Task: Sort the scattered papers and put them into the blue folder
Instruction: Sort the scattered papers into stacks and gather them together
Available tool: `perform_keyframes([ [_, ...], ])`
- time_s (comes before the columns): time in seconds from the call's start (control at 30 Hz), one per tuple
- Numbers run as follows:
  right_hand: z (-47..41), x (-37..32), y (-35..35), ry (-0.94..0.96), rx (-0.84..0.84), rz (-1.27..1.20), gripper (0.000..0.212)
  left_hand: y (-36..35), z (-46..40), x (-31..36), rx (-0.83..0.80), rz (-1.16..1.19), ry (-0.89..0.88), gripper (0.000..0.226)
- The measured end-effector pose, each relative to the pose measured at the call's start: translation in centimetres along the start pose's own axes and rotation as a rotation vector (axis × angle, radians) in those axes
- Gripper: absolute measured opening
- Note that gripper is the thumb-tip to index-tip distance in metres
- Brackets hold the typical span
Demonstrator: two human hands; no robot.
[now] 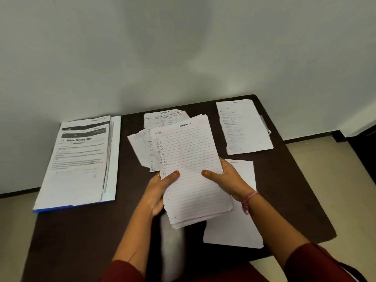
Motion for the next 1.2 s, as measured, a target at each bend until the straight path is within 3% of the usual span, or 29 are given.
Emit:
perform_keyframes([
  [0.2,-1.3,-1.5,-4.4,0.015,0.182,0.067,0.055,3.7,2.5,4.3,0.247,-0.238,-0.297,0.029],
  [0.43,-2.0,-6.2,-7.8,0.183,0.261,0.058,0.04,6.3,5.1,8.6,0.352,-0.369,-0.549,0.031],
  [0.57,-2.4,-7.7,-9.8,0.233,0.289,0.1,0.042,7.5,6.2,10.2,0.388,-0.427,-0.615,0.034],
  [0.7,-2.6,-7.6,-11.6,0.222,0.289,0.108,0.044,9.4,6.6,10.6,0.412,-0.404,-0.627,0.046],
  [0.9,-3.0,-7.4,-12.3,0.228,0.317,0.101,0.042,9.7,6.7,10.8,0.382,-0.345,-0.617,0.037],
  [1.2,-3.2,-5.8,-11.9,0.167,0.313,0.129,0.039,11.5,5.1,8.6,0.395,-0.425,-0.462,0.052],
])
Point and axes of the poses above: each hand's wrist, its own z-axis away from the middle knuckle, its own y-axis out of the back of the hand, x = y × z, the point moved 8 cm from there along -z, towards the middle knuckle, and after that the axes turned 13 degrees about z, right-handed, at the moved point
